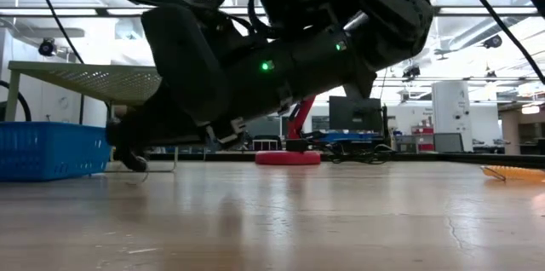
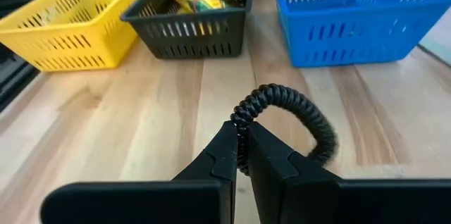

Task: Pick & Place Office Desk Supplies
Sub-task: Put the black spring rubber band into the blue bin

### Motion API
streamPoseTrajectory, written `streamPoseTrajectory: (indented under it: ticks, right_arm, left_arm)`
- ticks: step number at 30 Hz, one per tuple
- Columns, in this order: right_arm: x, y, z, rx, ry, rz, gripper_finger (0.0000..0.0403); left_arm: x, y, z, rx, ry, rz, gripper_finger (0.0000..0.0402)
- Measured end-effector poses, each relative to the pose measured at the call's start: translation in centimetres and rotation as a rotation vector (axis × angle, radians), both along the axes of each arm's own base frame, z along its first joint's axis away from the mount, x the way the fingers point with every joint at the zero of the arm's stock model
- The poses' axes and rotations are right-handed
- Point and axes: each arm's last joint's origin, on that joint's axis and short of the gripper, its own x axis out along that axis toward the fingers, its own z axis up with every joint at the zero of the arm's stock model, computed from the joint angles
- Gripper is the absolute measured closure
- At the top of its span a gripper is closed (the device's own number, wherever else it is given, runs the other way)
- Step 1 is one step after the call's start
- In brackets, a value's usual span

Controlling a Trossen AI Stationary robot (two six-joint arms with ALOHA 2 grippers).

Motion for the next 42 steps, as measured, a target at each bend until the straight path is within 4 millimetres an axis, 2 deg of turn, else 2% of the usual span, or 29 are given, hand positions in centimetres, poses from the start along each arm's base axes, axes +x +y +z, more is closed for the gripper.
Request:
streamPoseTrajectory:
  ticks: [9, 23, 35, 38, 42]
  right_arm:
    - [0.1, -0.4, 0.0, 0.023, 0.003, -0.015, 0.038]
    - [0.1, -0.6, -0.2, 0.049, 0.023, -0.004, 0.0294]
    - [0.1, -0.7, -0.2, 0.049, 0.023, -0.007, 0.0243]
    - [0.0, -0.7, 0.1, 0.044, 0.024, -0.017, 0.0236]
    - [-0.8, -1.1, 1.6, 0.038, -0.001, -0.034, 0.0234]
  left_arm:
    - [0.0, 0.0, -0.1, 0.005, 0.009, 0.0, 0.0268]
    - [-0.1, 0.0, -0.1, 0.009, 0.014, -0.001, 0.0268]
    - [-0.1, 0.0, -0.1, 0.009, 0.014, -0.001, 0.0268]
    - [-0.1, 0.0, -0.1, 0.009, 0.014, -0.001, 0.0268]
    - [-0.1, 0.0, -0.1, 0.009, 0.014, -0.001, 0.0268]
